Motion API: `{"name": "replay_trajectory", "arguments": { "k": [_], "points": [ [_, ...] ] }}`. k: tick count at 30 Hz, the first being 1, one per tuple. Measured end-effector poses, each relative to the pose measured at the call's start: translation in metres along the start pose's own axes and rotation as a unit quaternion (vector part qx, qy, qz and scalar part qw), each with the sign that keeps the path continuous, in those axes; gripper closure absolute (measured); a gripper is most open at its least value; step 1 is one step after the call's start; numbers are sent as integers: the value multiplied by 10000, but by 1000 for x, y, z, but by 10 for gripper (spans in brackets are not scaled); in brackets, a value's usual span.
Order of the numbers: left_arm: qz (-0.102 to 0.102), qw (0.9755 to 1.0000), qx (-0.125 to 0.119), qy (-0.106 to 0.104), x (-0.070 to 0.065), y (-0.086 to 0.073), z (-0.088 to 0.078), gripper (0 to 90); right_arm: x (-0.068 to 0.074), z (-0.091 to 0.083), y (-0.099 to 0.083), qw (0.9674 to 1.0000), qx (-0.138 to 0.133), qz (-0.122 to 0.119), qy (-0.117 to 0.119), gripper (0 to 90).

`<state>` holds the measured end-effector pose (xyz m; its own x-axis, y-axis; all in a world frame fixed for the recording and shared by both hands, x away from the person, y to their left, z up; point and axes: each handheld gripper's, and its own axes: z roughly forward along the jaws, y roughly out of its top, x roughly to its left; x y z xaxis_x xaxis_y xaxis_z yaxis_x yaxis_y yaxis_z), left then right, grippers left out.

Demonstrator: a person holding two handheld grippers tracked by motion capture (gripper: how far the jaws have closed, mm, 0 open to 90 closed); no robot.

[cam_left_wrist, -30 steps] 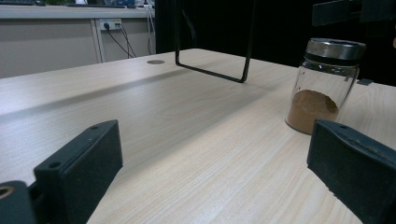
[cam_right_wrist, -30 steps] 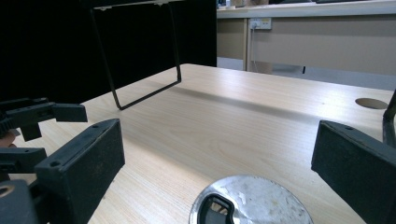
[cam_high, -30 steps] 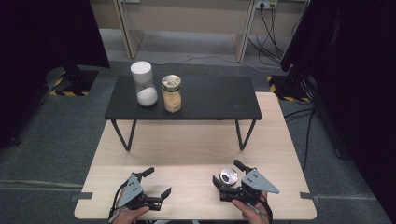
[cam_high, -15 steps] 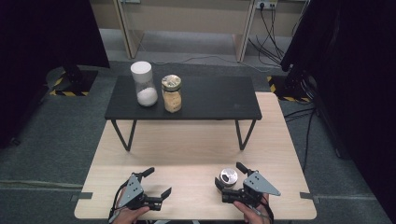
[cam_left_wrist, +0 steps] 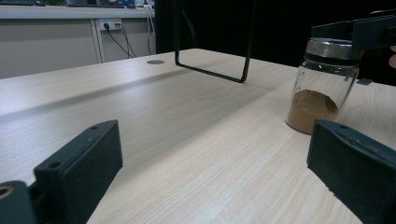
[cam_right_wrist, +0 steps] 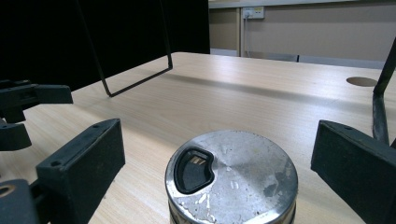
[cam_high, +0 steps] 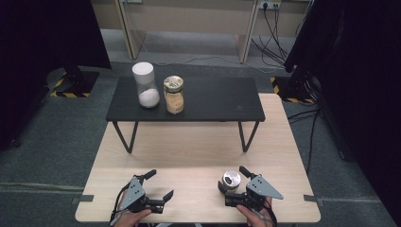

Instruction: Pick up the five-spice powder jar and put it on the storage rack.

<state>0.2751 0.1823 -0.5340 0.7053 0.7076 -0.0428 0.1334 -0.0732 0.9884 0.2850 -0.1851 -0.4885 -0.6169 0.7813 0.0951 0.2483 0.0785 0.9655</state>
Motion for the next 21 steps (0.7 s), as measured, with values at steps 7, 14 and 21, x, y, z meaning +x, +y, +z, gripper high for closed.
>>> {"name": "replay_trajectory", "arguments": {
  "k": [7, 14, 21],
  "points": [
    [5, 10000, -2, 0, 0, 0, 0, 25, -1, -1, -2, 10000, 19, 29, -18, 31],
    [5, 10000, -4, -2, 0, 0, 0, 25, -2, 0, -5, 10000, 64, 45, -19, 32],
    [7, 10000, -8, -2, 0, 0, 0, 25, -2, 2, -9, 9999, 127, 42, -19, 34]
  ]
}}
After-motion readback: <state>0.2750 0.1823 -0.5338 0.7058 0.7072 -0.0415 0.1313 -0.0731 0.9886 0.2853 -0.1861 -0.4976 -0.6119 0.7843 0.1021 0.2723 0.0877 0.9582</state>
